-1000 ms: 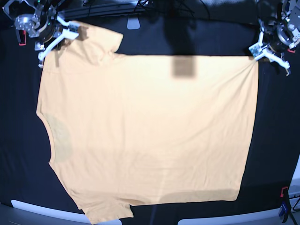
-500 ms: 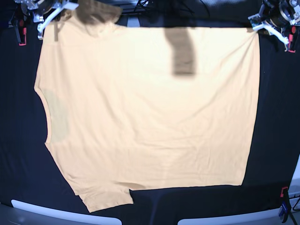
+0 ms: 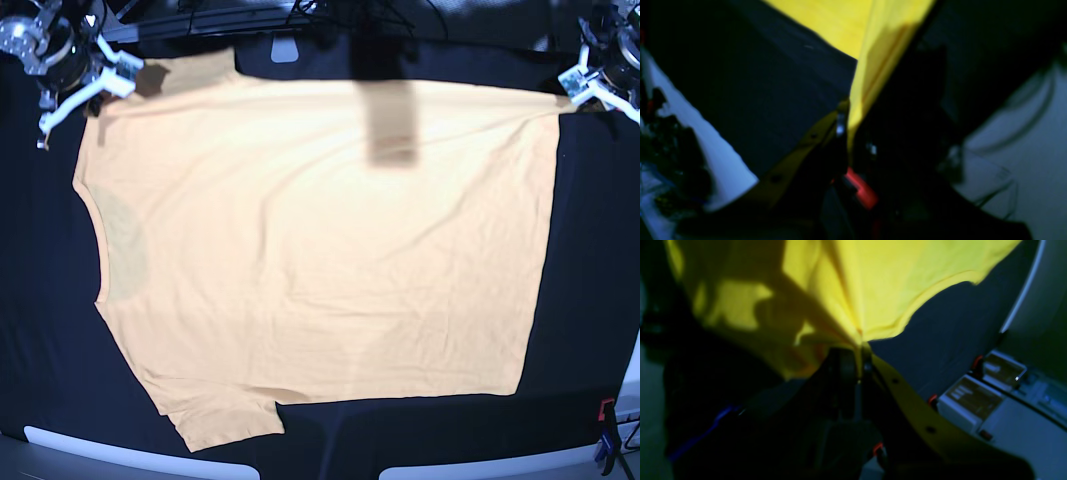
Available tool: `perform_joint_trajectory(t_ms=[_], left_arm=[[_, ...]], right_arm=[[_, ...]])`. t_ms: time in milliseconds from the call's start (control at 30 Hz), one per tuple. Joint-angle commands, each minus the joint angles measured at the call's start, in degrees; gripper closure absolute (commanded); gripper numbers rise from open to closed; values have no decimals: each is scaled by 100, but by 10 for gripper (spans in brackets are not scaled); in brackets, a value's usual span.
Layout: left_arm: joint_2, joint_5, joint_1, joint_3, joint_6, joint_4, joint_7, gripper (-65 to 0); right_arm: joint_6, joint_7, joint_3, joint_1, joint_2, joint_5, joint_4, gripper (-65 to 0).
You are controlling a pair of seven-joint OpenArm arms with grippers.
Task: Layout the t-shirt on the table in an organized manner, then fold the t-shirt properly
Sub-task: 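Lower the shoulder corners back onto the table and release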
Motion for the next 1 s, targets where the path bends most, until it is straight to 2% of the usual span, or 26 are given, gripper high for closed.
perform_joint_trajectory(t_ms=[0, 167, 400, 667, 733, 867, 967], left_arm=[[55, -22, -72, -122, 70, 61, -74, 0], [654, -15, -627, -179, 72, 61, -63, 0], [1191, -17, -1322, -179, 74, 48, 155, 0], [1482, -118, -1838, -179, 72, -254, 101, 0], [1504, -260, -1961, -177, 70, -479, -17, 0], [1504, -275, -2135, -177, 70, -706, -173, 0], [1504, -280, -2267, -177, 72, -734, -199, 0]], right_arm=[[-44, 0, 57, 138, 48, 46, 74, 0], [256, 223, 57, 876, -188, 455, -39, 0], [293, 306, 57, 1565, -219, 861, -564, 0], [299, 507, 50, 1991, -219, 892, -1113, 0], [308, 557, 50, 2111, -221, 1158, -1246, 0], [643, 619, 4, 2389, -299, 1290, -1416, 0], [682, 643, -131, 2625, -393, 1362, -1517, 0]])
